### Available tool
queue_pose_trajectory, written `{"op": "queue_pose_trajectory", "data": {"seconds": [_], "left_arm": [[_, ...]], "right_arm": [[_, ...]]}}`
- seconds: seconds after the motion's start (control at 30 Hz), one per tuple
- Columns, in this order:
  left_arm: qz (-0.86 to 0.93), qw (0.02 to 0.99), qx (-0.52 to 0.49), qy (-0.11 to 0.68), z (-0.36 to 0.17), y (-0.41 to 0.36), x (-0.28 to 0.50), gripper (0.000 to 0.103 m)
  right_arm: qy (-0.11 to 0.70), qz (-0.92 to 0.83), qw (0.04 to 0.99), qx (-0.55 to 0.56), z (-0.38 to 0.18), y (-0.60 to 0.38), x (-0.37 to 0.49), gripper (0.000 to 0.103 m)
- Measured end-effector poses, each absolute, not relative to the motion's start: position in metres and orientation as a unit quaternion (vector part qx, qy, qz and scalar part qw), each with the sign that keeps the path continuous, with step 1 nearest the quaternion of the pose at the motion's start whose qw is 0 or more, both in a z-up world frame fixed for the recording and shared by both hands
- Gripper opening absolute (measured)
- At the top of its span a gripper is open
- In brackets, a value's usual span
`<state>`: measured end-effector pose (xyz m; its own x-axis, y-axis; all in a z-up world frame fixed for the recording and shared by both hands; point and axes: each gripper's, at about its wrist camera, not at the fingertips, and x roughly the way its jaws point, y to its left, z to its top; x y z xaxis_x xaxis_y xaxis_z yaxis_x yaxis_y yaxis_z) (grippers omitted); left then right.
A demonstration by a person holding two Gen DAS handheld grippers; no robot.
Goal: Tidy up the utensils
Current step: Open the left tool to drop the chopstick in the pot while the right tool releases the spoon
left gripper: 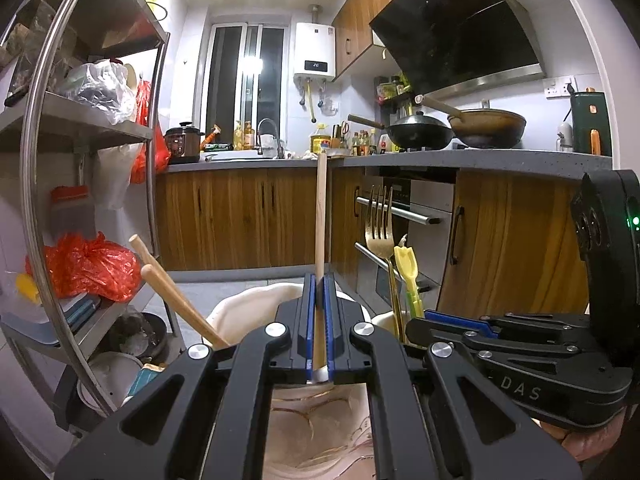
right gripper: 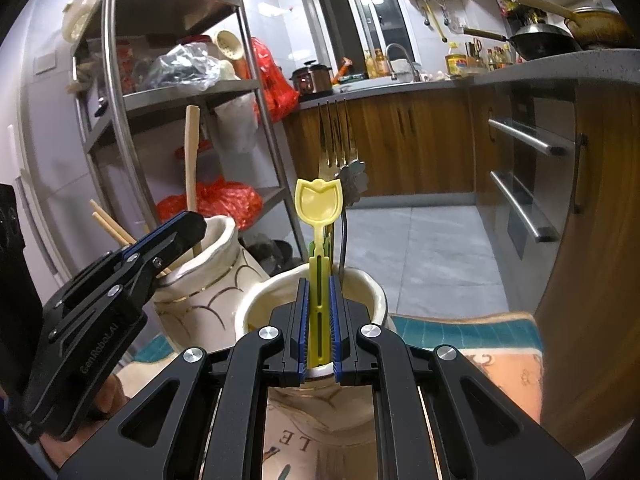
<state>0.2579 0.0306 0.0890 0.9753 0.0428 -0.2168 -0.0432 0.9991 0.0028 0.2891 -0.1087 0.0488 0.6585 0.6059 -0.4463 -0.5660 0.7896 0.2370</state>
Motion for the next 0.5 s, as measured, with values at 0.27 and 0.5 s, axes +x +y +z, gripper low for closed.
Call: {"op": "queue_pose_trajectory", "data": {"seconds": [0.27,0.5], "left_arm": [[0.024,0.993,0.002,0.112,0.0897,0.0297,0.2592,0.005],[0.022,0.993,0.001,0.115,0.0904,0.0323,0.2607,0.006]], "right_arm": [[0.263,0.315,0.911,0.029,0.0509,-0.1050,0.2891,0.011],[0.261,0.315,0.912,0.028,0.0510,-0.1065,0.2880,0.013]]}}
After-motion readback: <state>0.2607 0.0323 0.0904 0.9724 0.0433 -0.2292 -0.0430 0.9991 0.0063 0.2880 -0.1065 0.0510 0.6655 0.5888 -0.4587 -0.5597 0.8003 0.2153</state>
